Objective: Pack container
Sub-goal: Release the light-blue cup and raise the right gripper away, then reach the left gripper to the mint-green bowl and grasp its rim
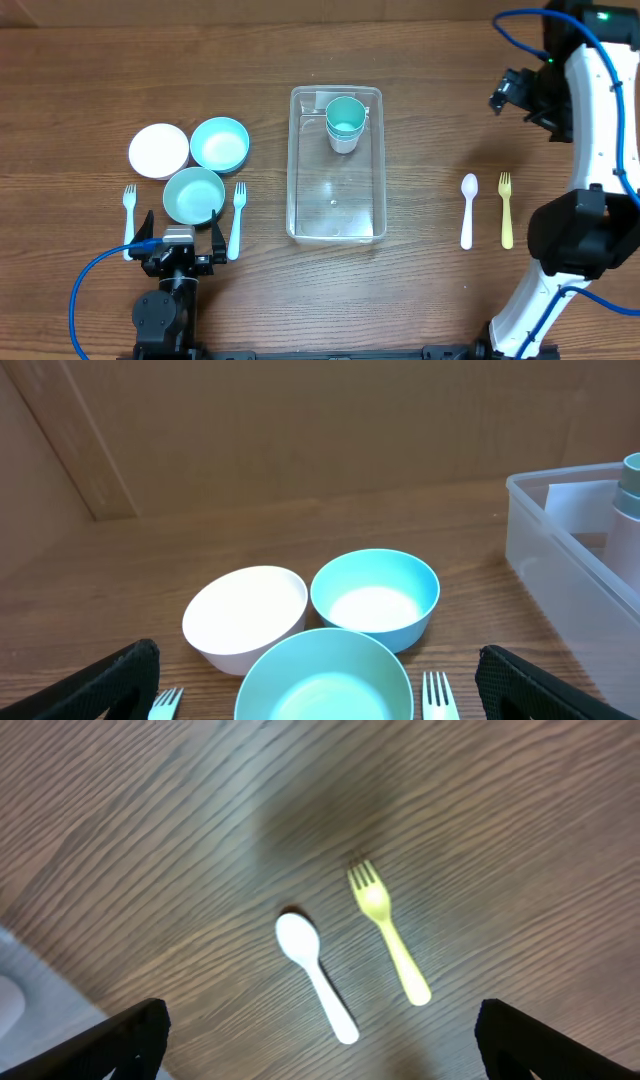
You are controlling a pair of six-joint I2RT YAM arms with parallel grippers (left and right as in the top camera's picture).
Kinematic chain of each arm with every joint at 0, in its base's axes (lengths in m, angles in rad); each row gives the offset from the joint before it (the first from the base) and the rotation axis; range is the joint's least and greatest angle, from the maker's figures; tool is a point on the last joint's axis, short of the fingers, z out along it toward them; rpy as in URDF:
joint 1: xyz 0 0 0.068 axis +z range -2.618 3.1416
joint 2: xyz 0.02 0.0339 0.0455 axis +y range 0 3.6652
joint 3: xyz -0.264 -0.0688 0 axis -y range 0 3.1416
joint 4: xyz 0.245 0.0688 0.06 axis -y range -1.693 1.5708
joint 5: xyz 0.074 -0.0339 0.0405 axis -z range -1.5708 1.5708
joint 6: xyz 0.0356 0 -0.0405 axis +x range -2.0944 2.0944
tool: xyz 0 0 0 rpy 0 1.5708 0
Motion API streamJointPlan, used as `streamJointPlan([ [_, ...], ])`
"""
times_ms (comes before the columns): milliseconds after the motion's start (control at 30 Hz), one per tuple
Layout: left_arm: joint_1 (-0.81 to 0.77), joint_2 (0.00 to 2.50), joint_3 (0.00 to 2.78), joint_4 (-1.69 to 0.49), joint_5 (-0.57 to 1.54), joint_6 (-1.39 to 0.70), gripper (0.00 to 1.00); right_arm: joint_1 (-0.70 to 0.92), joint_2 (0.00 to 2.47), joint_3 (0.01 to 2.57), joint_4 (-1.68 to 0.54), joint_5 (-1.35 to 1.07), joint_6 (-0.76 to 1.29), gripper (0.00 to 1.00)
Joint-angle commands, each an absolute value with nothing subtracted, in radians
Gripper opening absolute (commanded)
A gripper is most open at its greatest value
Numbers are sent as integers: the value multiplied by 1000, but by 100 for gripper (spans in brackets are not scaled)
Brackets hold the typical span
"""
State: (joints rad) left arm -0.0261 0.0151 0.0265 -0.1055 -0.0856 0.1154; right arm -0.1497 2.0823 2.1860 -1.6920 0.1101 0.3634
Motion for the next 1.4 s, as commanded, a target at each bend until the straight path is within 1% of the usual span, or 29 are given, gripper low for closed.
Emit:
streamJointPlan([
  [0, -27, 6, 21, -104, -74, 134, 100, -156, 2044, 2213, -1672, 111, 371, 100],
  [300, -27, 6, 21, -104, -73, 134, 100, -156, 2044, 2213, -1596, 111, 371, 100],
  [467, -27, 6, 21, -99, -70, 134, 100, -156, 2044, 2213, -1593, 111, 371, 100],
  [567, -27, 6, 21, -99, 30, 135, 100, -156, 2044, 2213, -1593, 111, 371, 100],
  [633, -27, 6, 21, -66, 92, 135, 100, -156, 2044, 2213, -1593, 111, 371, 100],
  [700, -27, 6, 22, -19, 208, 135, 100, -156, 2044, 2213, -1593, 111, 371, 100],
  [767, -27, 6, 54, -10, 254, 112, 100, -156, 2044, 2213, -1593, 111, 371, 100],
  [833, -27, 14, 146, -80, 228, 64, 100, -156, 2044, 2213, -1593, 111, 371, 100],
  [900, -27, 58, 269, -157, 218, 59, 100, -156, 2044, 2213, -1593, 111, 371, 100],
  [1000, -27, 228, 496, -274, 218, 73, 100, -156, 2044, 2213, -1593, 111, 371, 100],
  [1033, -27, 310, 581, -329, 218, 76, 100, -156, 2044, 2213, -1593, 111, 371, 100],
  [1167, -27, 660, 918, -662, 198, 89, 100, -156, 2044, 2213, -1593, 111, 371, 100],
  [1200, -27, 800, 1041, -802, 199, 108, 100, -156, 2044, 2213, -1593, 111, 371, 100],
  [1233, -27, 899, 1123, -899, 201, 109, 100, -156, 2044, 2213, -1593, 111, 371, 100],
  [1367, -27, 1244, 1379, -1199, 226, 68, 100, -156, 2044, 2213, -1593, 111, 371, 100],
])
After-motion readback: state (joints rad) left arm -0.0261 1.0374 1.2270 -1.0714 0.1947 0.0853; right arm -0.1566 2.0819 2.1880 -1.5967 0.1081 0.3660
